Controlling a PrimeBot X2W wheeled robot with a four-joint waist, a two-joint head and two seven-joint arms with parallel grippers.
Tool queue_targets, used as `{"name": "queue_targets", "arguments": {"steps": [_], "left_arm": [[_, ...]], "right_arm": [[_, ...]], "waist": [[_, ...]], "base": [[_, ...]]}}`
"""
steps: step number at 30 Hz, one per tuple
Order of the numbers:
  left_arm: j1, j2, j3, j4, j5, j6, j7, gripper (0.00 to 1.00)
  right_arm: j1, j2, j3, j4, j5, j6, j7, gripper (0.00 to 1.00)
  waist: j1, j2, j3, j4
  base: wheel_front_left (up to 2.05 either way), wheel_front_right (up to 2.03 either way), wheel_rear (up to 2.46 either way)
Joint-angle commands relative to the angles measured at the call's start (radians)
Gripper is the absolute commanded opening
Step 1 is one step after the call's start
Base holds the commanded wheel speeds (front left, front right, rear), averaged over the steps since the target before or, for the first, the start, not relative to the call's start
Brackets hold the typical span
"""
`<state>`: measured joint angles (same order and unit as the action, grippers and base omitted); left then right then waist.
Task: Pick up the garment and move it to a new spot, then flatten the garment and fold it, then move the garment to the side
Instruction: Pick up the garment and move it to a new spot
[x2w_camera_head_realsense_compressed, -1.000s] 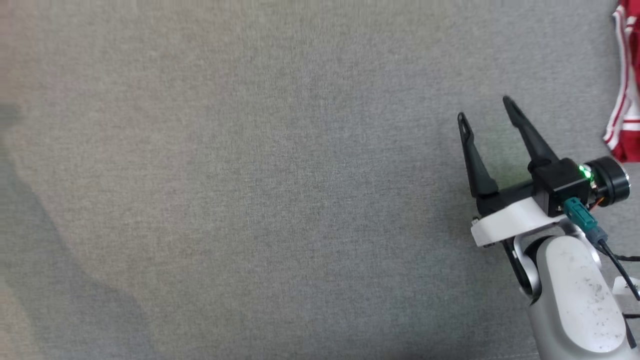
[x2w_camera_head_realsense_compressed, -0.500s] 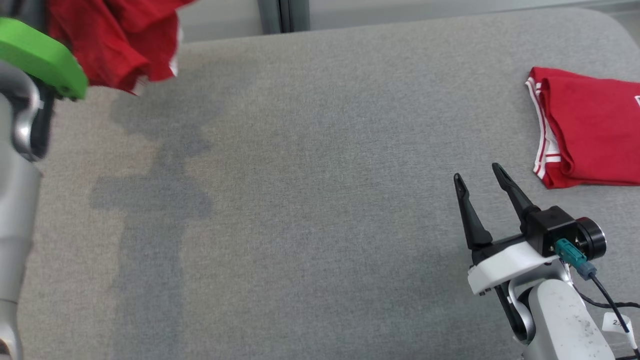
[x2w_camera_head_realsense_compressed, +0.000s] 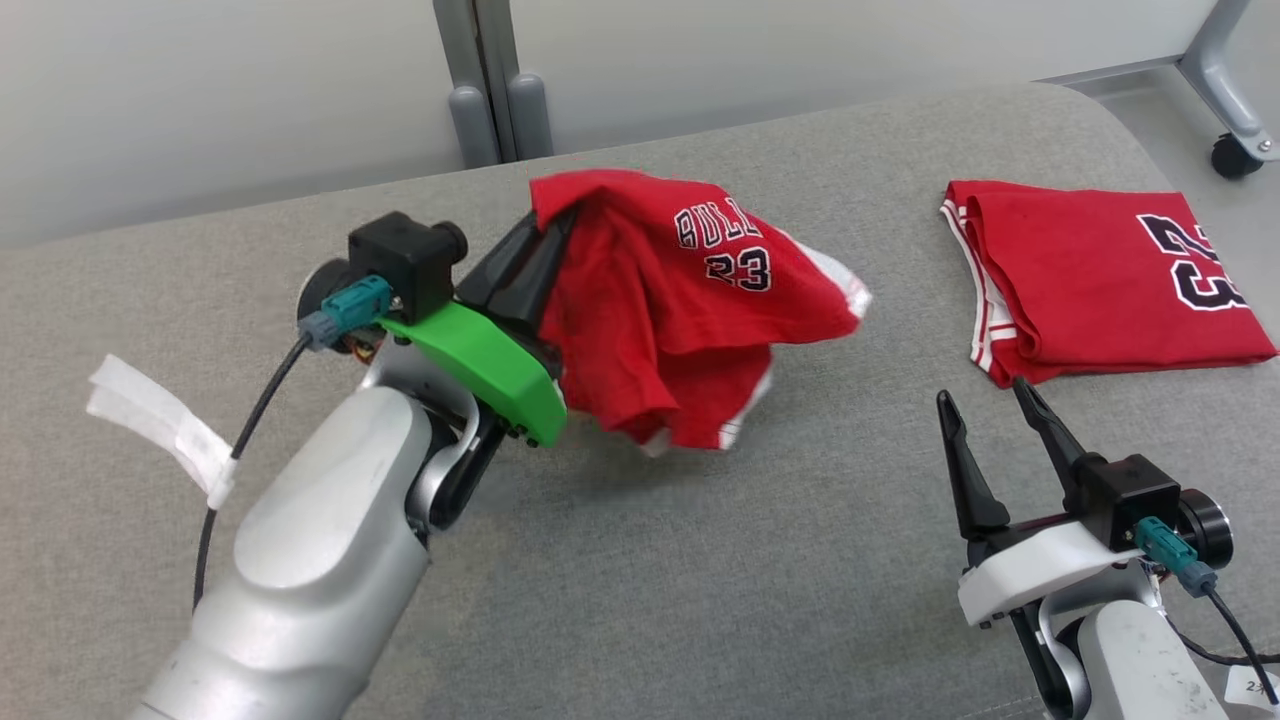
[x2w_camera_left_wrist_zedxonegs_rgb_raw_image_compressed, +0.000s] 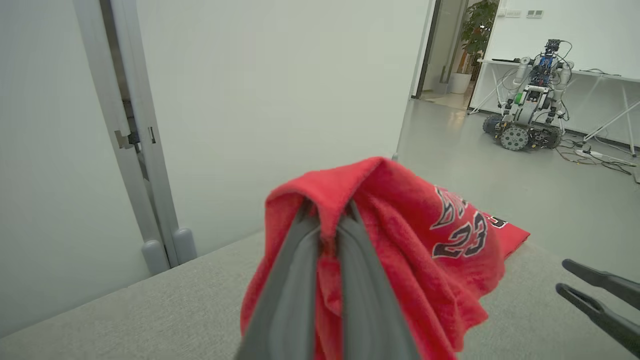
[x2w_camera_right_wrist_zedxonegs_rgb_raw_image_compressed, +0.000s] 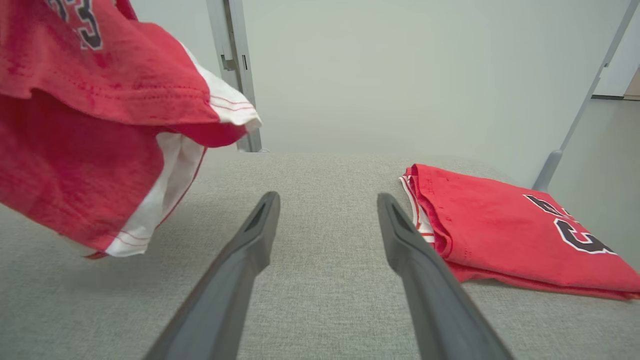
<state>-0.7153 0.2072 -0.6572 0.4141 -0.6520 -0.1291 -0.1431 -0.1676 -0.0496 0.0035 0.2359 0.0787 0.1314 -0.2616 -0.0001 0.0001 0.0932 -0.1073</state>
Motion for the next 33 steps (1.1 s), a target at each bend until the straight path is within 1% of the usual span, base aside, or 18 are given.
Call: {"name": "queue_targets", "arguments": {"steps": [1,3,7,9,13,18,19,20,21,22,25,33], "left_arm": [[0.030,0.005,0.004,0.006,-0.021,-0.002,-0.001,0.00],[0.056,0.004,-0.010,0.026,-0.044,-0.002,0.009,0.00],[0.080,0.042,-0.005,0.132,-0.060,-0.002,-0.011,0.00],[0.082,0.054,-0.004,0.199,-0.050,-0.002,-0.032,0.00],[0.061,0.076,0.013,0.328,-0.035,0.013,-0.077,0.00],[0.026,0.078,0.026,0.445,-0.001,0.027,-0.113,0.00],[0.019,0.075,0.030,0.462,0.006,0.032,-0.115,0.20],[0.014,0.072,0.033,0.474,0.010,0.033,-0.118,0.37],[0.007,0.070,0.038,0.487,0.016,0.035,-0.121,0.77],[0.002,0.067,0.043,0.493,0.020,0.035,-0.123,1.00],[-0.004,0.059,0.071,0.477,0.037,0.034,-0.124,1.00],[0.097,0.035,0.175,0.366,0.090,0.019,-0.121,1.00]], "right_arm": [[0.009,-0.002,0.001,-0.005,0.004,-0.002,-0.004,1.00],[0.000,-0.003,0.006,-0.009,0.011,-0.002,-0.004,1.00],[-0.024,-0.002,0.018,-0.017,0.021,-0.002,-0.004,1.00],[-0.034,-0.003,0.020,-0.019,0.024,-0.002,-0.004,1.00],[-0.051,-0.003,0.017,-0.023,0.023,-0.002,-0.004,1.00],[-0.065,-0.003,0.013,-0.026,0.018,-0.002,-0.004,1.00],[-0.069,-0.003,0.012,-0.025,0.017,-0.002,-0.004,1.00],[-0.072,-0.003,0.012,-0.023,0.016,-0.002,-0.004,1.00],[-0.075,-0.002,0.013,-0.021,0.014,-0.002,-0.004,1.00],[-0.076,-0.003,0.015,-0.019,0.013,-0.002,-0.004,1.00],[-0.083,-0.003,0.018,-0.013,0.011,-0.002,-0.004,1.00],[-0.058,-0.003,0.013,0.006,-0.009,-0.002,-0.004,1.00]], "waist": [[0.0001,-0.0001,0.014,-0.009],[0.0001,-0.0001,0.031,-0.015],[0.0001,-0.0001,0.076,-0.028],[0.0001,-0.0001,0.097,-0.035],[0.0001,-0.0001,0.132,-0.042],[0.0001,-0.0001,0.159,-0.044],[0.0001,-0.0001,0.162,-0.043],[0.0001,-0.0001,0.164,-0.042],[0.0001,-0.0001,0.165,-0.041],[0.0001,-0.0001,0.165,-0.041],[0.0001,-0.0001,0.157,-0.034],[0.0001,-0.0001,0.072,0.005]], "base": [[0.00,0.00,0.00],[0.00,0.00,0.00],[0.00,0.00,0.00],[0.00,0.00,0.00],[0.00,0.00,0.00],[0.00,0.00,0.00],[0.00,0.00,0.00],[0.00,0.00,0.00],[0.00,0.00,0.00],[0.00,0.00,0.00],[0.00,0.00,0.00],[0.00,0.00,0.00]]}}
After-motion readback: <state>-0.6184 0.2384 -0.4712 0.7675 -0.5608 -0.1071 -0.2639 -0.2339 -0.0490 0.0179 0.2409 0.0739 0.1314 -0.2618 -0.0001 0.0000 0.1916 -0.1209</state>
